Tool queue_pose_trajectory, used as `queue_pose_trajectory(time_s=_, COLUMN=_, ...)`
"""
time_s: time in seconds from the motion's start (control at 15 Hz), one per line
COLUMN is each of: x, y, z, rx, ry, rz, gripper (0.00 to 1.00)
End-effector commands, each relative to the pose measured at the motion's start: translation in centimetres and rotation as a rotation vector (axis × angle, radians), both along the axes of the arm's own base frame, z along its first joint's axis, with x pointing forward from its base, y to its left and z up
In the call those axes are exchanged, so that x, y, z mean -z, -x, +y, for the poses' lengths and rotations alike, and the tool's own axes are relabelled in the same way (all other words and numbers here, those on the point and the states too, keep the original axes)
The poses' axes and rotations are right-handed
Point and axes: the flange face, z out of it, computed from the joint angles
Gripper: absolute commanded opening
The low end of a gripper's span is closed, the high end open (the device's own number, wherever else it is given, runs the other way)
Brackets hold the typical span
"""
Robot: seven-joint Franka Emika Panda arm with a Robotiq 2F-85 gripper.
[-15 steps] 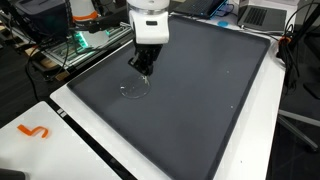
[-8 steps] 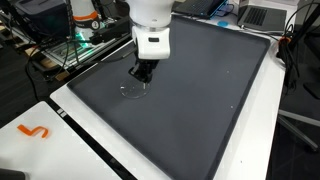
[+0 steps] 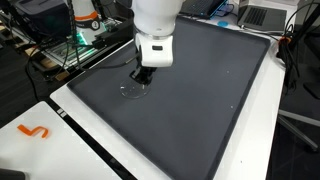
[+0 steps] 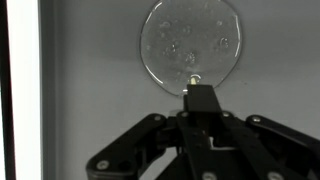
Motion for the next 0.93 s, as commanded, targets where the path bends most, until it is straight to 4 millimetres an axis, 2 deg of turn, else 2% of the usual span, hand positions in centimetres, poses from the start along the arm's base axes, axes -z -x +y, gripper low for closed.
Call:
queue_pose_trajectory(time_s=0.0, x=0.9, y=-0.3, z=-0.3, rx=0.014, ry=0.004, rz=0.035, gripper=0.04)
queue_pose_trajectory(time_s=0.47, x=-1.2, y=0.0, z=1.2, rx=-0.001, ry=-0.001, rz=0.022, gripper=0.04)
queue_pose_trajectory(time_s=0.87, x=-3.8, y=0.1, z=3.3, rx=-0.021, ry=0.049, rz=-0.040, gripper=0.04)
